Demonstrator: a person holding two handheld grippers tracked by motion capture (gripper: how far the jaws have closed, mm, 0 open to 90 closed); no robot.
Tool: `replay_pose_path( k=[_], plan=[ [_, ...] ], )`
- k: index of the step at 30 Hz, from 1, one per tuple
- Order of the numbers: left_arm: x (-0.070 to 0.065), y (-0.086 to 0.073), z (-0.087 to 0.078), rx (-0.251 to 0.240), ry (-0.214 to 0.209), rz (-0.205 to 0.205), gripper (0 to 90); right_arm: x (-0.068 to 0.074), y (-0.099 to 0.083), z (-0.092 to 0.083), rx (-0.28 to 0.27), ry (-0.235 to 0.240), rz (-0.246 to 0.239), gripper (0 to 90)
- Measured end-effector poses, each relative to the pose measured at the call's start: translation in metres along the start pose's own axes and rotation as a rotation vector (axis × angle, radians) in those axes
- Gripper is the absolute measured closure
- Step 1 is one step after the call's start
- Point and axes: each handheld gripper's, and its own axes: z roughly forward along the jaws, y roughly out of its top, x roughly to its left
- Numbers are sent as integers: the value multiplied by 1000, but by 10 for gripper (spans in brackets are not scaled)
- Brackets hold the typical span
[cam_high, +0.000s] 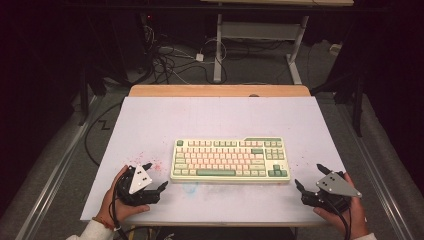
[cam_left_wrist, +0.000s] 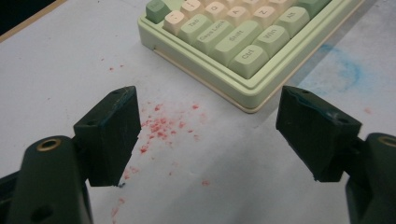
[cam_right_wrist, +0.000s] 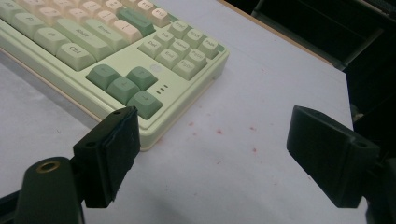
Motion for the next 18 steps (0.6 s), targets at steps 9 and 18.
replay_pose_path(
  k=[9,18],
  plan=[
    [-1,-3,-3,5,-21,-2,202,1,1,-2,3,1,-3,190],
    [-1,-4,-5,2,-21,-1,201,3,3,0,-1,10,-11,189]
  ],
)
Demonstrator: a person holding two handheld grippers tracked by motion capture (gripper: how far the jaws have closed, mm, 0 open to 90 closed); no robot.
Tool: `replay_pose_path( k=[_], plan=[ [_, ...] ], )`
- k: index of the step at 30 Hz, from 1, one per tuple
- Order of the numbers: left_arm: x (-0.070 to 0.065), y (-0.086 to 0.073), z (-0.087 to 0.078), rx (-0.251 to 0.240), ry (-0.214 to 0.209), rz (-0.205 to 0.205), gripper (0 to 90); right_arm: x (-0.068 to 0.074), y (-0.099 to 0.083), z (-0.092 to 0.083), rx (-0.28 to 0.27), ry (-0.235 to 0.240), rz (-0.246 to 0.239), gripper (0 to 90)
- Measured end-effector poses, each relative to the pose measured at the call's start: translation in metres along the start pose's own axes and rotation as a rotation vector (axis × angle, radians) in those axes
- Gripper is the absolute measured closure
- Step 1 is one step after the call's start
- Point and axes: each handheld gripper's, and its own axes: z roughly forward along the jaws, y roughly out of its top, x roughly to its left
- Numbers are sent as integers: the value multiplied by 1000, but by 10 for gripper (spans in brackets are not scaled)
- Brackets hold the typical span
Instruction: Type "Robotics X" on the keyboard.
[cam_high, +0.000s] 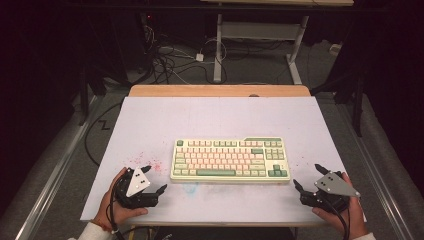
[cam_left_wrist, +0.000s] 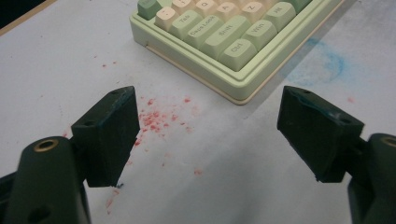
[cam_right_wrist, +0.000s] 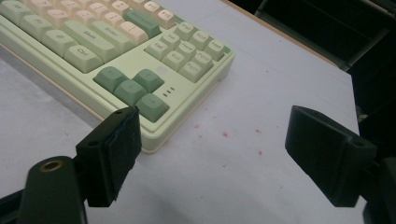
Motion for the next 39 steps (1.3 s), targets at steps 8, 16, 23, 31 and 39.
replay_pose_path(
  k=[8,16,23,31,39],
  plan=[
    [0,1,0,8,-3,-9,201,-5,0,-6,-55,38,36,195],
    [-2,5,3,8,-21,-14,207,-9,9,-1,-57,94,45,290],
    [-1,8,6,13,-24,-10,208,-10,26,6,-50,148,38,504],
    [-1,8,8,23,-23,-14,215,8,55,23,-39,240,-26,838],
    [-2,6,8,31,-26,-15,230,24,66,42,-12,304,-61,900]
  ],
)
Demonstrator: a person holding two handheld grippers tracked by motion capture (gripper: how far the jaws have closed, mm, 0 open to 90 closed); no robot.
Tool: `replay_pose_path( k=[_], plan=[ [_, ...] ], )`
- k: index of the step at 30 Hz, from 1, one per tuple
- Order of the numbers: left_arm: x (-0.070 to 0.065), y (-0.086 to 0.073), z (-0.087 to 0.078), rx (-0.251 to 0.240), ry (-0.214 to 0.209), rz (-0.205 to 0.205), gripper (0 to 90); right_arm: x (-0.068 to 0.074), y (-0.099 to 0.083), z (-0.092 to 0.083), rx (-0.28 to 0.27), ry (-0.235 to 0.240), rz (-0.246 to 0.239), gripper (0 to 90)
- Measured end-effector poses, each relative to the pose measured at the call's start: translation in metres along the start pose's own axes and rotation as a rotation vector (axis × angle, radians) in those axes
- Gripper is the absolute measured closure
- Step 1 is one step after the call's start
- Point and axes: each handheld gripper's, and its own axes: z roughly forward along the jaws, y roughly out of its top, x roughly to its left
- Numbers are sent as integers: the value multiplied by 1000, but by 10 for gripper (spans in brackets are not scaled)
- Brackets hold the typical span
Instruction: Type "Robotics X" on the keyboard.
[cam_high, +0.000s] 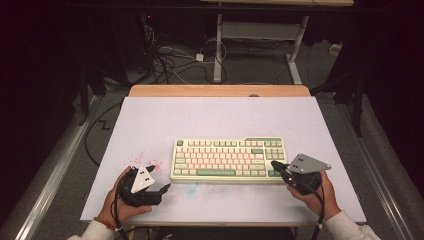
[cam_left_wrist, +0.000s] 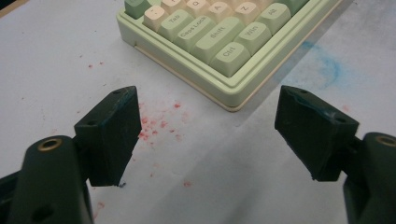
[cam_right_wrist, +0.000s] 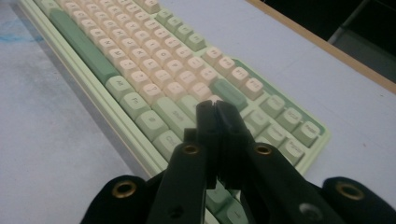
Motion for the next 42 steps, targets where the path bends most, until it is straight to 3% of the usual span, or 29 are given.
replay_pose_path(
  k=[11,27,30,32,33,37,38,42],
  plan=[
    [1,-1,0,7,-1,-8,235,8,14,29,40,48,-31,900],
    [0,0,-1,5,-26,-13,275,7,6,51,116,74,-25,900],
    [0,2,0,12,-34,-22,335,8,4,52,126,74,-22,900],
    [1,4,1,16,-47,-33,463,7,3,53,122,75,-18,900],
    [2,6,1,19,-45,-36,463,7,4,52,124,75,-19,900],
    [5,12,2,15,-71,-53,662,7,3,52,120,75,-15,900],
    [6,14,2,10,-77,-57,751,7,3,53,118,74,-13,900],
    [8,21,5,22,-80,-62,830,7,2,53,115,74,-11,900]
  ],
)
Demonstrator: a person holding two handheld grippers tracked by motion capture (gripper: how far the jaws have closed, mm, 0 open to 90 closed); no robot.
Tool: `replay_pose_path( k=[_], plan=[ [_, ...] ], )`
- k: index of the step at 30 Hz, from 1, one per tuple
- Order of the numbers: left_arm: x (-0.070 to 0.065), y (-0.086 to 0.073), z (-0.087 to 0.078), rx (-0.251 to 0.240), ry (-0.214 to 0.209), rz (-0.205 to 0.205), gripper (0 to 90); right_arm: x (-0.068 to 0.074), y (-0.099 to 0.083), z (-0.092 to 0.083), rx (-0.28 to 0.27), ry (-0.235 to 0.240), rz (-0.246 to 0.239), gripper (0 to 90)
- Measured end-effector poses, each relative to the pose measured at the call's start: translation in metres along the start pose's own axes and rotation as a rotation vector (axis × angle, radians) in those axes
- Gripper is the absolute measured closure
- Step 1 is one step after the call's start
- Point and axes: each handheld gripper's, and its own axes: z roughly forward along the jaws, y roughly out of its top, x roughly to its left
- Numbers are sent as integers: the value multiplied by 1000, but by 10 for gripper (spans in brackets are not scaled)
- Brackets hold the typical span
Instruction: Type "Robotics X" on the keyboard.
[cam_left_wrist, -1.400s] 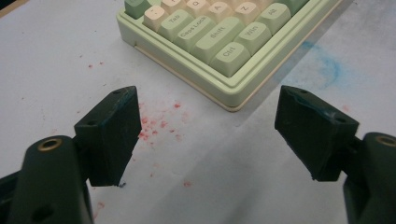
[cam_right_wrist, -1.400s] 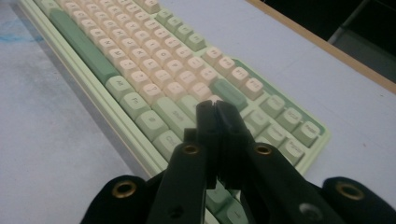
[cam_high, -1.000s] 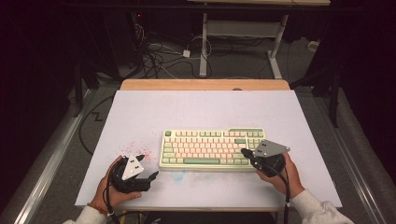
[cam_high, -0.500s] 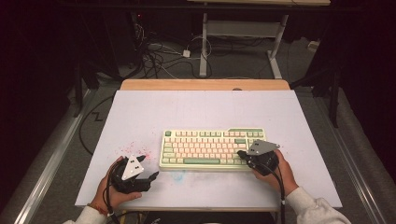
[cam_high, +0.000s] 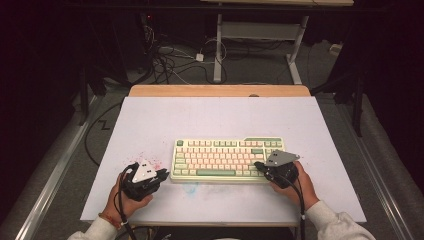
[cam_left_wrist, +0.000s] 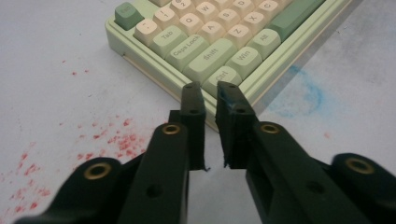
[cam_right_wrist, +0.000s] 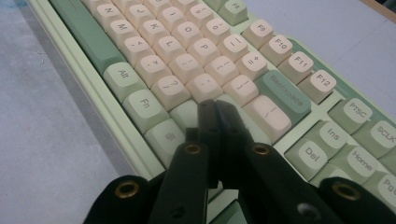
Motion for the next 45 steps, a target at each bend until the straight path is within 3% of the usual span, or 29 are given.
replay_pose_path(
  k=[2,16,24,29,45],
  plan=[
    [1,4,2,8,-5,6,876,0,0,0,-2,-4,-1,900],
    [-4,44,27,41,-21,68,878,2,-1,0,-4,-11,-6,900],
    [-7,66,44,50,-79,92,878,3,-1,0,-5,-18,-6,900],
    [-11,77,56,77,-92,122,877,2,-1,0,-4,-16,-8,900],
    [-13,101,89,112,-94,125,876,3,0,0,-1,-20,-17,900]
  ],
)
